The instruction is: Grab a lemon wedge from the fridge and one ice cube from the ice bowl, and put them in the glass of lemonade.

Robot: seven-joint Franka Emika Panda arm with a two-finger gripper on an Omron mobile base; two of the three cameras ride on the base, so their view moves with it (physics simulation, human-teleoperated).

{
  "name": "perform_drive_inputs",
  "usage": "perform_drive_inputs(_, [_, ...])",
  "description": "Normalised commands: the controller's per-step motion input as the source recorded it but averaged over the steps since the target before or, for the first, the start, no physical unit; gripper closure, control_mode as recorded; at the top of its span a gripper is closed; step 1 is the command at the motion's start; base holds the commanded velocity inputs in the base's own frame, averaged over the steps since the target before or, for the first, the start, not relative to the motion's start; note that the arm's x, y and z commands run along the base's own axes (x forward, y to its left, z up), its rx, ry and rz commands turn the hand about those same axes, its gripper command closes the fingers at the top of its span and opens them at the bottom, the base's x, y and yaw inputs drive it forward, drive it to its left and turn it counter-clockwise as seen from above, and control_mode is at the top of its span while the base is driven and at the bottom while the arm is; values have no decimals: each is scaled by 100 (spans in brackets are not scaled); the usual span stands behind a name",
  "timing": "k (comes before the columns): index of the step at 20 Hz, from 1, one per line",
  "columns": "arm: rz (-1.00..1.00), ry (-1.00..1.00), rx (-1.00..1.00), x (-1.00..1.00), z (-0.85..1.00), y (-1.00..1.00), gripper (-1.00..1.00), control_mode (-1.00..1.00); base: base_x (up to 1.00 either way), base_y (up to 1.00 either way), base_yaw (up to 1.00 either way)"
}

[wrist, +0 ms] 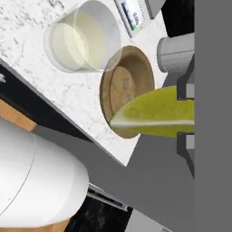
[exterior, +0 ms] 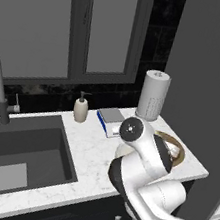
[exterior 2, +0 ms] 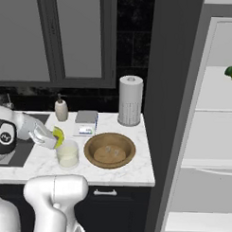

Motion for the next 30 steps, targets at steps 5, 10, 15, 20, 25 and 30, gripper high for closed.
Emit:
perform_drive_inputs(5, [17,13,-25,13,-5,43,100,-100,0,0,0])
perform_drive_inputs(10, [1,-8,-11,1,-19,3,100,-100,0,0,0])
perform_drive_inputs(15, [0,-13,-2,25,-17,0,100,-100,0,0,0])
perform_drive_inputs(20, [0,4,0,42,-12,0,100,-100,0,0,0])
perform_drive_inputs(25, [0,15,0,49,-16,0,100,-100,0,0,0])
perform_drive_inputs(30, [0,12,0,37,-24,6,100,-100,0,0,0])
